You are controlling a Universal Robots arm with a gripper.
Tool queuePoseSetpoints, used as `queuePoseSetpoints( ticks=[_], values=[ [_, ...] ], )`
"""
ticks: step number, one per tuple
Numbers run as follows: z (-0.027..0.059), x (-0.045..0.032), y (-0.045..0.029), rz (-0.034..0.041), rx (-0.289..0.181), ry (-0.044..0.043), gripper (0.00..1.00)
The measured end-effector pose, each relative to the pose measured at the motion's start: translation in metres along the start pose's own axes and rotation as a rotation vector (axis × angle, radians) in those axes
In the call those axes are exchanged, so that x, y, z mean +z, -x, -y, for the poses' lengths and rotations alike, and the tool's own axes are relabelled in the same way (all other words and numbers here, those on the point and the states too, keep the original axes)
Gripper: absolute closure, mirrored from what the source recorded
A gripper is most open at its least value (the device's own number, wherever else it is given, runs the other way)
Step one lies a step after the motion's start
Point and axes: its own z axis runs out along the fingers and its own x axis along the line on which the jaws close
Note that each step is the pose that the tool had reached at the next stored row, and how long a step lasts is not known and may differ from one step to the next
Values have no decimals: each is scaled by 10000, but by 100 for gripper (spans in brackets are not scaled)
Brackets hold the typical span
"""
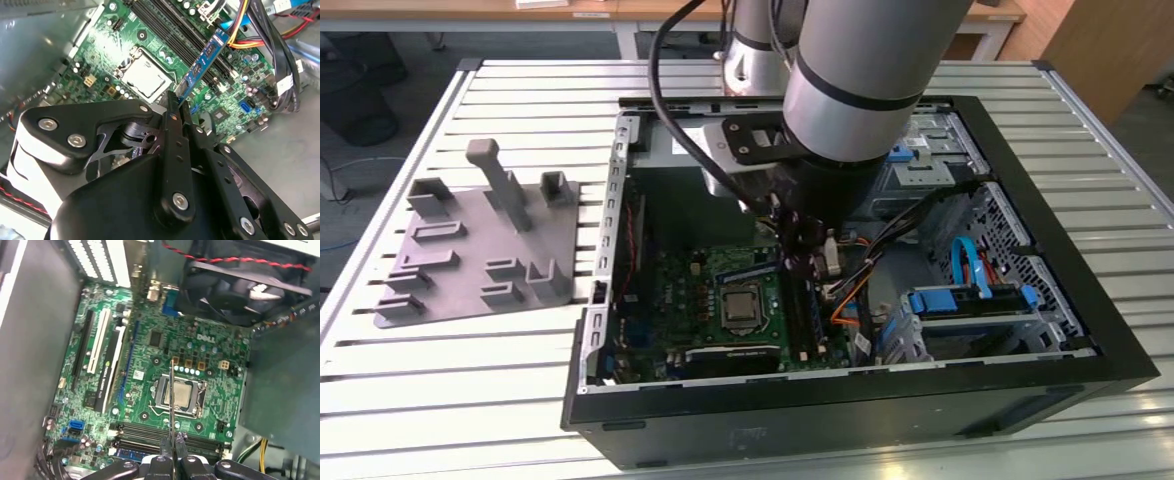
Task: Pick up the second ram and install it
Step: 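Insert the second ram into the second slot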
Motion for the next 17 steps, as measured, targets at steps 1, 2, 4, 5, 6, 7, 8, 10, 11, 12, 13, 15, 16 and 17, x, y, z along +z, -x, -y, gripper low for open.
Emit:
queuePoseSetpoints(
  ticks=[1, 2, 4, 5, 6, 7, 8, 10, 11, 12, 13, 15, 16, 17],
  values=[
    [0, 0, 0, -11, -153, 12, 86],
    [0, 0, 0, -22, -305, 23, 86],
    [0, 0, 0, -43, -581, 45, 86],
    [0, 0, 0, -52, -699, 54, 86],
    [0, 0, 0, -59, -817, 63, 86],
    [0, 0, 0, -68, -938, 72, 86],
    [0, 0, 0, -77, -1056, 82, 86],
    [0, 0, 0, -95, -1302, 101, 86],
    [0, 0, 0, -104, -1424, 110, 86],
    [0, 0, 0, -113, -1558, 120, 86],
    [0, 0, 0, -123, -1680, 130, 86],
    [0, 0, 0, -139, -1900, 147, 86],
    [0, 0, 0, -145, -1986, 154, 86],
    [0, 0, 0, -151, -2076, 161, 86]
  ],
)
